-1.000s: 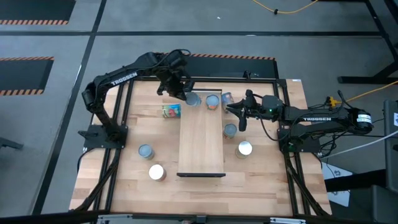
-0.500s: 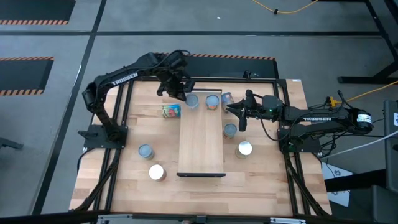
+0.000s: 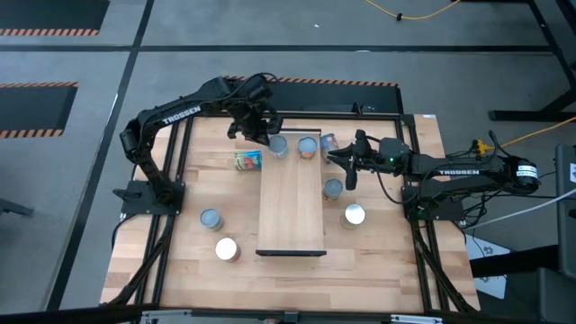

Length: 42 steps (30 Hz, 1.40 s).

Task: Pick and place cans onto a shelf
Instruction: Put the small canned carrots on the shelf

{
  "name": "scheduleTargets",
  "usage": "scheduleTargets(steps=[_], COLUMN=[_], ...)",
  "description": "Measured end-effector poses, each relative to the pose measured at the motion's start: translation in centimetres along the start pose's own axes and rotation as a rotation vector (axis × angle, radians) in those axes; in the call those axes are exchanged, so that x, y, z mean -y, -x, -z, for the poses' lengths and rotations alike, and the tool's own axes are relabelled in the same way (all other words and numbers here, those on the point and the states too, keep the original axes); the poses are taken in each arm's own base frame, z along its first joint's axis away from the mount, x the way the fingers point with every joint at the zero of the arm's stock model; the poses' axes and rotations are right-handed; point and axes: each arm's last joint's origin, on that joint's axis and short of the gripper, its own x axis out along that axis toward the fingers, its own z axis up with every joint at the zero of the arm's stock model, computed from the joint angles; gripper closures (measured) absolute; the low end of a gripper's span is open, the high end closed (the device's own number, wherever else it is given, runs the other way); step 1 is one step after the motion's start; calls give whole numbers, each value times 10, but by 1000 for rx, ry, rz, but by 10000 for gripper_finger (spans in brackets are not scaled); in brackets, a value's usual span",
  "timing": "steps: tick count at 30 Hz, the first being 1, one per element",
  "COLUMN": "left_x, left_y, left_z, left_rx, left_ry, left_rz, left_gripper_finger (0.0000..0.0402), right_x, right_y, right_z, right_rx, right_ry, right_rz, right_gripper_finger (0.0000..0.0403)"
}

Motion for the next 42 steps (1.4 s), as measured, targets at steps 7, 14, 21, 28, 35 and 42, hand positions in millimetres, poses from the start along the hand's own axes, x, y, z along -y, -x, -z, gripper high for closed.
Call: scheduleTargets(steps=[7,14,21,28,35,42], left_x=[1,1,0,-7,-24,-29], left_y=[-1,-1,-1,14,40,44], left_z=[2,1,-1,-4,13,47], left_rx=[28,50,109,204,181,31], left_ry=[-9,-11,-107,-325,-529,-738], left_rz=[-23,-38,-76,-154,-335,-510], left_gripper_finger=[381,390,370,368,398,394], right_x=[0,0,0,0,1,2], right_y=[0,0,0,0,0,0], right_z=[0,0,0,3,8,7], right_rx=[0,0,0,-30,-78,-73], right_ry=[0,0,0,1,2,29], right_rz=[0,0,0,2,6,45], right_gripper_finger=[331,331,331,331,331,331])
